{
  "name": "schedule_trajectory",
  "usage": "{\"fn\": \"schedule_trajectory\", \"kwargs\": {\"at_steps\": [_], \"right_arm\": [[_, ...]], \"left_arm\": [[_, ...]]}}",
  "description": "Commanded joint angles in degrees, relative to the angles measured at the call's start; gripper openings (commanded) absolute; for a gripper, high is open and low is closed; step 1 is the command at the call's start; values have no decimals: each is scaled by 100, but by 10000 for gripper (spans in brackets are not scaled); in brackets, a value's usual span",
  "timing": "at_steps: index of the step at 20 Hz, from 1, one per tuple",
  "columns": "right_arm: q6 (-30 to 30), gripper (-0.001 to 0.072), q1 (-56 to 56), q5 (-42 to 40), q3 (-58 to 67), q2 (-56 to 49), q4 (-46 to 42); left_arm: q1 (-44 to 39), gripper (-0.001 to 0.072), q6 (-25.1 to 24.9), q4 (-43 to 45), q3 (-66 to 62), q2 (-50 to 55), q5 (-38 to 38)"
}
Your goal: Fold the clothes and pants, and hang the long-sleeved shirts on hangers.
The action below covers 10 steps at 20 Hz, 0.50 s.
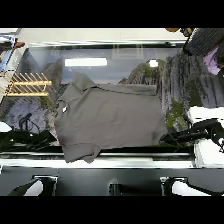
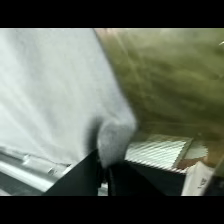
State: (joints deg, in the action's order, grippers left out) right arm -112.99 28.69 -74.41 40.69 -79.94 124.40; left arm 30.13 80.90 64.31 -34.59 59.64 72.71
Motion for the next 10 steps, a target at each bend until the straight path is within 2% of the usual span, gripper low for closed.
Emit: {"fn": "schedule_trajectory", "kwargs": {"at_steps": [1, 8, 9, 10], "right_arm": [[-39, 38, -2, -229, 7, 7, 157], [-133, 38, -2, -319, 7, 7, 225], [-146, 38, -2, -356, 7, 7, 245], [-146, 38, -2, -382, 7, 7, 247]], "left_arm": [[-48, 505, -192, -415, 463, -7, -103], [-623, 498, -197, -715, 680, 173, -734], [-695, 450, -131, -719, 680, 236, -852], [-745, 432, -98, -717, 678, 306, -964]]}}
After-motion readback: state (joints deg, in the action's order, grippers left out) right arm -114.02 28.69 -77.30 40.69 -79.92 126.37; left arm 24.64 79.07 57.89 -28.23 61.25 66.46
